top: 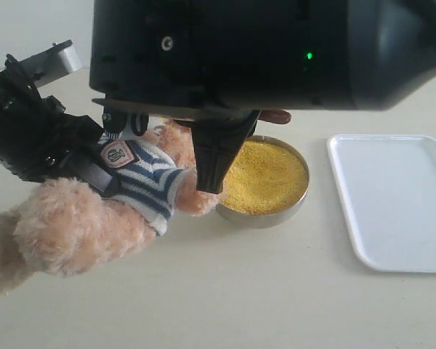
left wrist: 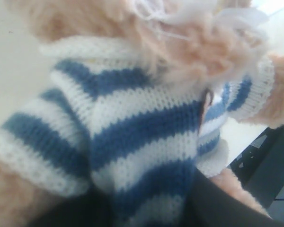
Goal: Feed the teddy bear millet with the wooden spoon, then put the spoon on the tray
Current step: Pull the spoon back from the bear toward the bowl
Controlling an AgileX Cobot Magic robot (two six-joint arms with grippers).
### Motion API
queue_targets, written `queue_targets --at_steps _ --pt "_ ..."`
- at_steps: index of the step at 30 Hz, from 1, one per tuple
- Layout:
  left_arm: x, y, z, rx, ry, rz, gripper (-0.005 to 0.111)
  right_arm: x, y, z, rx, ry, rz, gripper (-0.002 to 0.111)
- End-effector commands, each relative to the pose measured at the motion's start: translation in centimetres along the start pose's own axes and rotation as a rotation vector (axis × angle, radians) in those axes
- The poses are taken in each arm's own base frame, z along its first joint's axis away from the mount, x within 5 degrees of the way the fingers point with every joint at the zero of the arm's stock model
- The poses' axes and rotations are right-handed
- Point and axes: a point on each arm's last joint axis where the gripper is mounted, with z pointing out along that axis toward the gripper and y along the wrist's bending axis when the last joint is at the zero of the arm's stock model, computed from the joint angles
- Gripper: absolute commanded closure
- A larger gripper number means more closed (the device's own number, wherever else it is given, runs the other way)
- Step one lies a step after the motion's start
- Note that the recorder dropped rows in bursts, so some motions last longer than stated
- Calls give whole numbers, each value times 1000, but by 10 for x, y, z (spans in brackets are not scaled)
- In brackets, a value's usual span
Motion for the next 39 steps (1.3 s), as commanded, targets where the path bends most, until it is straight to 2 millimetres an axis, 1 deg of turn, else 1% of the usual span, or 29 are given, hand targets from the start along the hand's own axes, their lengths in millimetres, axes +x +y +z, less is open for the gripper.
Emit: queue_targets --at_steps 1,13,18,22,24,28,30,35,37,39 --pt "-2 -3 -5 3 -33 -5 103 0 -1 -1 5 -7 6 109" --pt "-1 0 -4 -21 -24 1 103 2 -2 -4 -19 -11 21 109" --pt "-1 -1 -4 -20 -22 -1 103 7 -8 -12 -41 -31 48 109" --pt "-1 -1 -4 -19 -21 -1 103 16 -14 -11 -113 -22 94 109" --pt "-1 -1 -4 -19 -19 -1 103 23 -20 -8 -154 -7 132 109" --pt "-1 -1 -4 -19 -19 -1 103 33 -34 0 -160 17 174 109" --pt "-1 -1 -4 -20 -18 0 103 40 -39 9 -209 41 193 109" --pt "0 0 -5 -31 -13 7 103 63 -53 36 -416 96 305 109" --pt "0 0 -5 -31 -13 7 103 73 -62 46 -425 120 346 109" --pt "0 0 -5 -31 -13 7 103 76 -64 52 -427 140 370 109"
